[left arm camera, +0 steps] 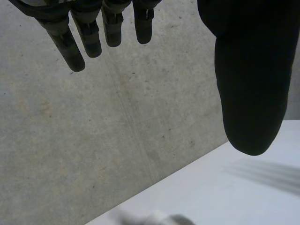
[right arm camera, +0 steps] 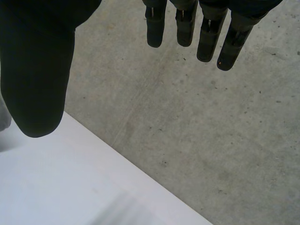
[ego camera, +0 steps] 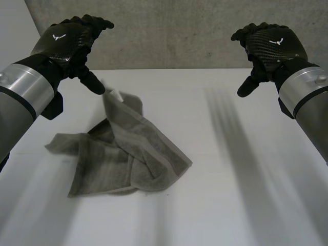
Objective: Fold the towel.
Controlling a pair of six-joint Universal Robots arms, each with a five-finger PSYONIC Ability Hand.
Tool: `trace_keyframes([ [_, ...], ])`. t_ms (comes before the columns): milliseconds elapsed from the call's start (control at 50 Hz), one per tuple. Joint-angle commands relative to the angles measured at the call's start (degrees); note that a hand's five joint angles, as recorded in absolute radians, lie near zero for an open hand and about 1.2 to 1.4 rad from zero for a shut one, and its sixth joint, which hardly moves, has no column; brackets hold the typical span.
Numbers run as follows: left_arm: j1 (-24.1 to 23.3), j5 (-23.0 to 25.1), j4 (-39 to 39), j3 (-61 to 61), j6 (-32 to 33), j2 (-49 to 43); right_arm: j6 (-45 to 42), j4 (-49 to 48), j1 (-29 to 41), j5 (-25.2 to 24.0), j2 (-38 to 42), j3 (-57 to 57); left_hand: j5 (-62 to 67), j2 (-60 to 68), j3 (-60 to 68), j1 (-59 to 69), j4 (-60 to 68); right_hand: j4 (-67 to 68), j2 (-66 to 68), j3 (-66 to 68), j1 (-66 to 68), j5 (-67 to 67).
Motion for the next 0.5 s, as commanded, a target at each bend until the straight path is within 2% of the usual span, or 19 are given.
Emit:
trace_keyframes([
  [20,0.2,-0.2,-0.1,0.2,0.1,-0.4,-0.1,0.0,0.1,0.0,0.3,0.0,0.0,1.6,1.4,1.3,1.5,-3.1,-2.6,-2.1,-1.6,-2.9],
  [140,0.3,-0.2,-0.1,0.9,0.5,-1.6,-1.6,0.7,0.2,-0.3,1.0,0.1,0.5,2.1,1.9,1.8,2.0,-3.1,-2.6,-2.1,-1.6,-2.9],
  [320,0.5,-0.4,-0.4,3.3,1.2,-7.8,-9.5,8.1,1.9,-1.5,5.0,-0.7,2.2,3.8,3.6,3.5,3.7,-3.1,-2.6,-2.1,-1.6,-2.9],
  [420,2.0,-0.5,-2.2,5.1,5.0,-11.5,-8.3,9.8,6.5,-1.6,6.8,-0.7,3.2,4.8,4.6,4.5,4.7,-3.1,-2.6,-2.1,-1.6,-2.9],
  [500,4.6,-1.4,-6.8,5.0,7.4,-12.2,-4.3,9.6,9.0,-2.0,8.1,-0.8,11.8,13.4,13.1,13.1,13.2,-3.1,-2.6,-2.1,-1.6,-2.9],
])
